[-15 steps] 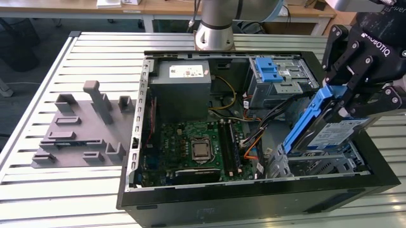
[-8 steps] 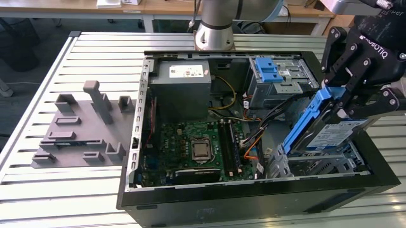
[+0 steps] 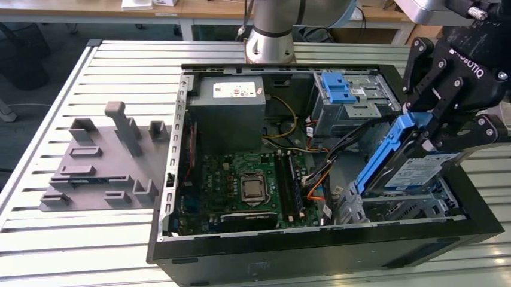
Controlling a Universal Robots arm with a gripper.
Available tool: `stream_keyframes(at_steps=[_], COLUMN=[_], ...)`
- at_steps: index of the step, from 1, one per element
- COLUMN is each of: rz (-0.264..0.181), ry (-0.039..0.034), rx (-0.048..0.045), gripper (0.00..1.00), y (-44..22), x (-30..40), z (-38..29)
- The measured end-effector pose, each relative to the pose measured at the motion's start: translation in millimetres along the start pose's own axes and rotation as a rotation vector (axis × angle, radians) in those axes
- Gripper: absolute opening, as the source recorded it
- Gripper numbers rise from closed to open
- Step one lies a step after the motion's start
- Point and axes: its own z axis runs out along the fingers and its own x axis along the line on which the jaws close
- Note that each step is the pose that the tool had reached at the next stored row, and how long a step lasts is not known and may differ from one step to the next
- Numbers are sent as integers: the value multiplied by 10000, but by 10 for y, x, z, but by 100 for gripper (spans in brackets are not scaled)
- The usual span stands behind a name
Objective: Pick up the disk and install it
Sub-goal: 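Insert the disk into the insertion slot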
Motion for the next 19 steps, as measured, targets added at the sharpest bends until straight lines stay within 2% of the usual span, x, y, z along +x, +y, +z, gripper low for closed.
stream_keyframes(at_steps=[19], rz=[0], ry=[0], rx=[0], gripper=[36], y=[-1], x=[1], z=[112])
